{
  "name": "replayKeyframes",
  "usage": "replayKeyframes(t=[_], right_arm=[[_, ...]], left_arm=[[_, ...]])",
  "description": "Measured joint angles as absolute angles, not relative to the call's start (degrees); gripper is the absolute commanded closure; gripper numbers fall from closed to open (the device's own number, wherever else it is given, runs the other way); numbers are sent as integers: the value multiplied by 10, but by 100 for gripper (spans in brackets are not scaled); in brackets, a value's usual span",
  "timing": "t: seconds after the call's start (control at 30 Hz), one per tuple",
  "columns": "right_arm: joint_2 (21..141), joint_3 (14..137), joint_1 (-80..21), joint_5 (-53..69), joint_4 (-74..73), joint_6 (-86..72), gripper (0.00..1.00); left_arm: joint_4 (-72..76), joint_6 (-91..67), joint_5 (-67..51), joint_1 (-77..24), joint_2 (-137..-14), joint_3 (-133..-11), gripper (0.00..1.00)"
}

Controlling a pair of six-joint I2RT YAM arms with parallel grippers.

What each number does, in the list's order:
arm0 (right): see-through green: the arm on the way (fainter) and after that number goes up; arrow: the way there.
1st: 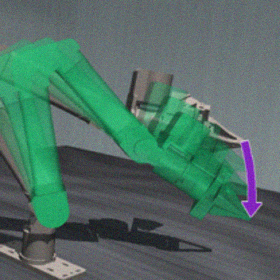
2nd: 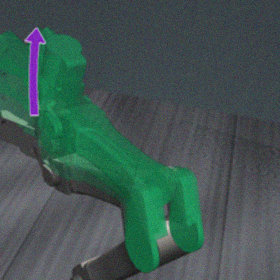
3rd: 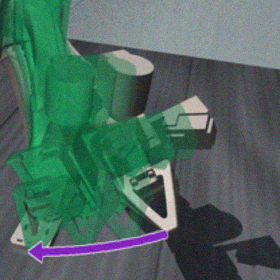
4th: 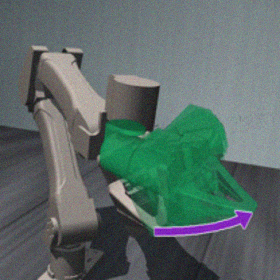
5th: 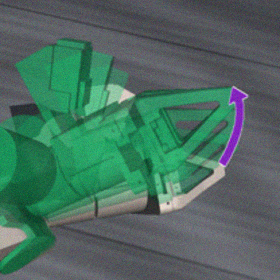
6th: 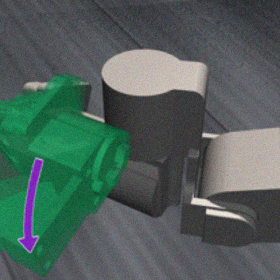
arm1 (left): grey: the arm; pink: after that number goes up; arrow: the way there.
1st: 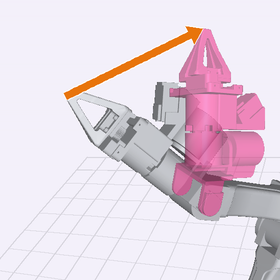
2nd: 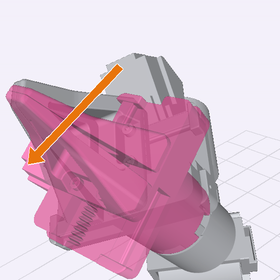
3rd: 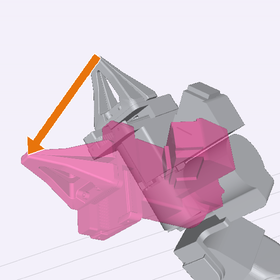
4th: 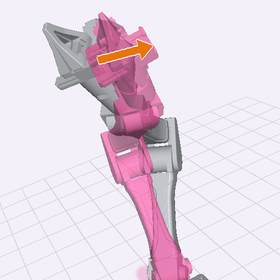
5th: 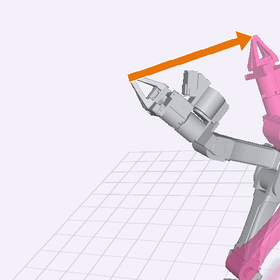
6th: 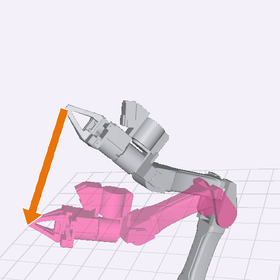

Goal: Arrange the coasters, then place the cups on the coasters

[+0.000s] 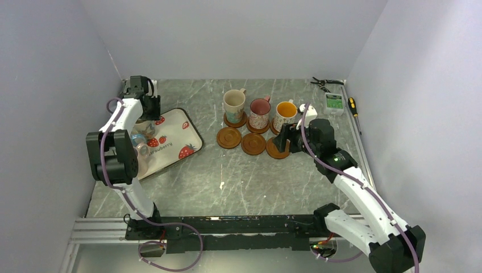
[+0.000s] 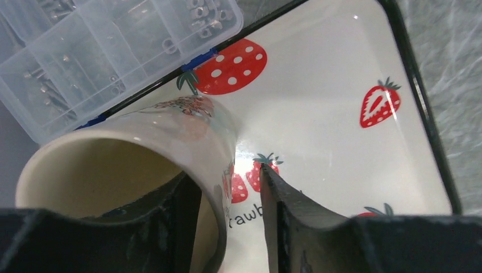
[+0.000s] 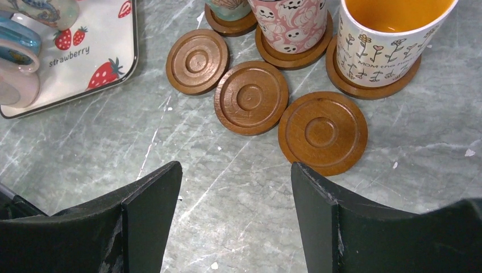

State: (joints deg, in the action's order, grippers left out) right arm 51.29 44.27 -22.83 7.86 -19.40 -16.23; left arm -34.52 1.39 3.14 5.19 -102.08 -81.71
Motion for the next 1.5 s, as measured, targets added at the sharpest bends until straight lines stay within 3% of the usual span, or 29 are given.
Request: replayKeyframes(t=[0.13,0.27,0.63,1.13,1.5], right_arm=[[522,438,-228,80,-190,-161,26],[536,435,-228,81,-188,-161,26],[545,435,-228,81,-188,-161,27],[529,439,-249,193,-161,-139,26],[563,441,-303,177,-138,-171,27]], left_arm=[[-347,31,29,52,-1034,-817,69],[-343,42,27,53,-1034,-817,96],[-349,65,-7,51,-1016,-806,97],[-414,105,-100,-50,-812,-790,97],[-471,-40,-91,-88,-792,-728,97]])
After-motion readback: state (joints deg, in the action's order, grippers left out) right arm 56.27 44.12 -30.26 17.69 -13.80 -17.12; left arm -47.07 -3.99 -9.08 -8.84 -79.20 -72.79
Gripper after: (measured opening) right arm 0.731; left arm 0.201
